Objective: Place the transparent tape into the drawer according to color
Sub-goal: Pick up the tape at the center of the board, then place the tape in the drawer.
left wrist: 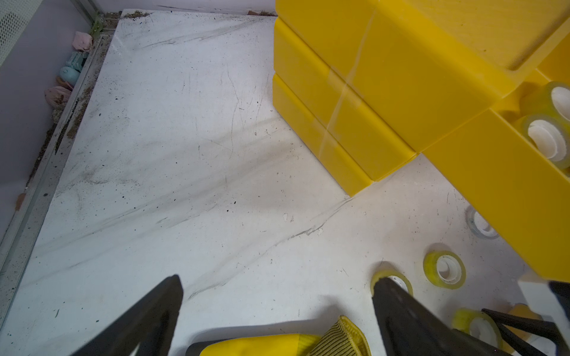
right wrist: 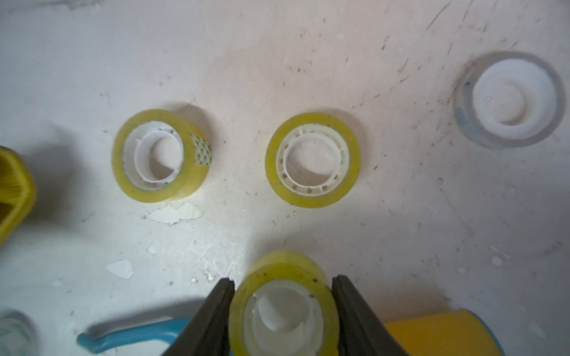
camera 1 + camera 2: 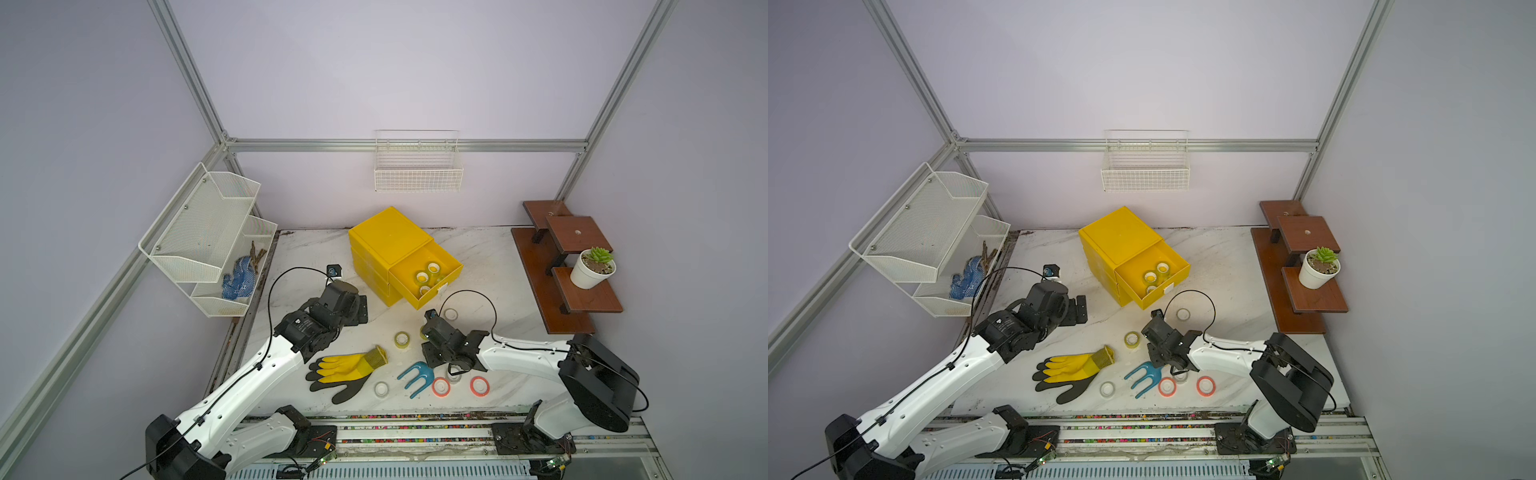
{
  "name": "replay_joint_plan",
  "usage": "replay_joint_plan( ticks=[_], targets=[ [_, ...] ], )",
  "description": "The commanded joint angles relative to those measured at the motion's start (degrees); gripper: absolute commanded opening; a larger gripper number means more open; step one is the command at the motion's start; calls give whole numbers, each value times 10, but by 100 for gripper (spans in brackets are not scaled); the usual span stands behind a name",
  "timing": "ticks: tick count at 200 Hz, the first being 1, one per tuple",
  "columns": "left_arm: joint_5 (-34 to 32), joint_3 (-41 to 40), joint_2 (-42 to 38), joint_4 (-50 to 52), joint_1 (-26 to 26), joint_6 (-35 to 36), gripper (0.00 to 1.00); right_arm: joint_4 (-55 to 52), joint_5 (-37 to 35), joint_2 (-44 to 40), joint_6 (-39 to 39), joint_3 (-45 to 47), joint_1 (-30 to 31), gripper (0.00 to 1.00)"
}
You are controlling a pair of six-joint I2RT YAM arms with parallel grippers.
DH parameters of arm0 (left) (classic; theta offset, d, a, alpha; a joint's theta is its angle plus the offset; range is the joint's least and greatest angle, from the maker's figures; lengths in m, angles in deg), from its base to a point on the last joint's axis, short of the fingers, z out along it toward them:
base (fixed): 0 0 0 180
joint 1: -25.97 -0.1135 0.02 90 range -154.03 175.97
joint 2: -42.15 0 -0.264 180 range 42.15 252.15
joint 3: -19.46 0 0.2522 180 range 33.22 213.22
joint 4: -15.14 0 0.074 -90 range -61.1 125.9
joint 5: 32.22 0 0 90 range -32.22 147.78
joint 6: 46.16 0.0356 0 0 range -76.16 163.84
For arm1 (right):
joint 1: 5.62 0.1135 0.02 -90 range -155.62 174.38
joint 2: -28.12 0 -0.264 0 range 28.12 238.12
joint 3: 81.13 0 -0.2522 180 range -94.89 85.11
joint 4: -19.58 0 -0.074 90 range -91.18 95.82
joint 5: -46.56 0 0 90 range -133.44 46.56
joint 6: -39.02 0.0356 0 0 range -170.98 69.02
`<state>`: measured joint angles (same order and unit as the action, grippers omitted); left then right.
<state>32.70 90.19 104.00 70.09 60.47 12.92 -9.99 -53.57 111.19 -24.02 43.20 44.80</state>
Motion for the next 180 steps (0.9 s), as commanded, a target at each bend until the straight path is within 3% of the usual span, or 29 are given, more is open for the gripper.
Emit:
replay_joint_plan(
  ticks=[1,51,78,127,180],
  targets=[
    [5,2,3,-14,-6,-12,100,50,34,-64,-18,15,0,48],
    [8,0,10,-13,-8,-16,100,102,209,-172,-71,36,-20,47],
    [2,-1,11,-10,-10,-24,100,102,257,-209,-77,11,-21,47],
    [5,-3,7,-10,-11,-23,100,34,146,-212,-106,-119,-42,47],
    [12,-1,4,-10,-11,-19,100,-62,39,-68,-123,-309,-121,47]
  ],
)
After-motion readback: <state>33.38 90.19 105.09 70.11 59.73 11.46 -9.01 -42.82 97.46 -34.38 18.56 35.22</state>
